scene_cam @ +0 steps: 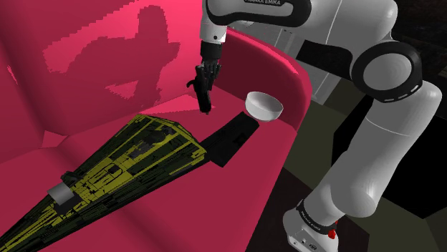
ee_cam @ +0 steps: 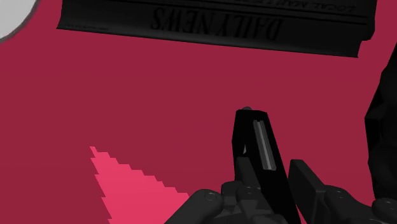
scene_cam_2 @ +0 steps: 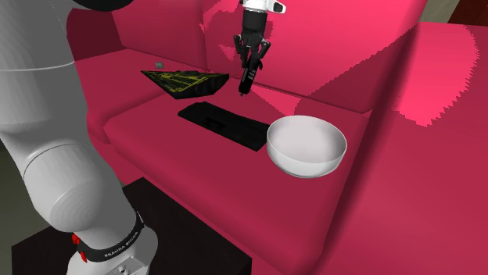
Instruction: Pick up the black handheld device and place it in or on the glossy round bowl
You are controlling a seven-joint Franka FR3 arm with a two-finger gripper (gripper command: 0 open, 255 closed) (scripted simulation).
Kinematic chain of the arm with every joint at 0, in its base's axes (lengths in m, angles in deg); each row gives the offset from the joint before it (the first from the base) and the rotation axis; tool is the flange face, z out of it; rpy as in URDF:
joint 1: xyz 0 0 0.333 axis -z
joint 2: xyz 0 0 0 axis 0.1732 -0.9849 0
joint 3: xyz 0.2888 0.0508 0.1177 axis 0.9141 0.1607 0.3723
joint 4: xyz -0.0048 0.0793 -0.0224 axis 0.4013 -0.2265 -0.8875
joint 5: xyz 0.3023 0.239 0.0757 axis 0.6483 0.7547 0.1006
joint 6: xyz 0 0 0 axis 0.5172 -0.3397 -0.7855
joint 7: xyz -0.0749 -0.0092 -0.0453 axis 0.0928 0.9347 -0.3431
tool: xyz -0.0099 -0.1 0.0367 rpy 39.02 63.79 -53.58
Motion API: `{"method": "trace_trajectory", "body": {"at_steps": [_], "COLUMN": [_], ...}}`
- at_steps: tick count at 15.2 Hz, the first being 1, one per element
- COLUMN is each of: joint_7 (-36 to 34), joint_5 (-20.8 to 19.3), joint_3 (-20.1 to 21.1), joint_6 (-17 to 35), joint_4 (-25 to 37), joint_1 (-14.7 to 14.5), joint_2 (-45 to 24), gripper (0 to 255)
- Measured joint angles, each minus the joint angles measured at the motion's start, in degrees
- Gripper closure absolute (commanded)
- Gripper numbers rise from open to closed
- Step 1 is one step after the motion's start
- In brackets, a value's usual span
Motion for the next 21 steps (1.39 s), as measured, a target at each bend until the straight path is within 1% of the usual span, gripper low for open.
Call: {"method": "trace_trajectory", "body": {"at_steps": [13,15,18,21], "joint_7": [-0.49,0.91,4.27,7.99], "joint_5": [-0.08,-0.11,-0.27,-0.66], "joint_3": [0.04,-0.51,-1.9,-3.54], "joint_6": [-10.47,-10.74,-10.08,-10.04], "joint_4": [12.22,11.06,6.26,3.96], "joint_1": [-0.07,0.81,2.82,4.88], "joint_2": [-1.74,-0.38,3.61,5.76], "gripper": [255,255,255,255]}}
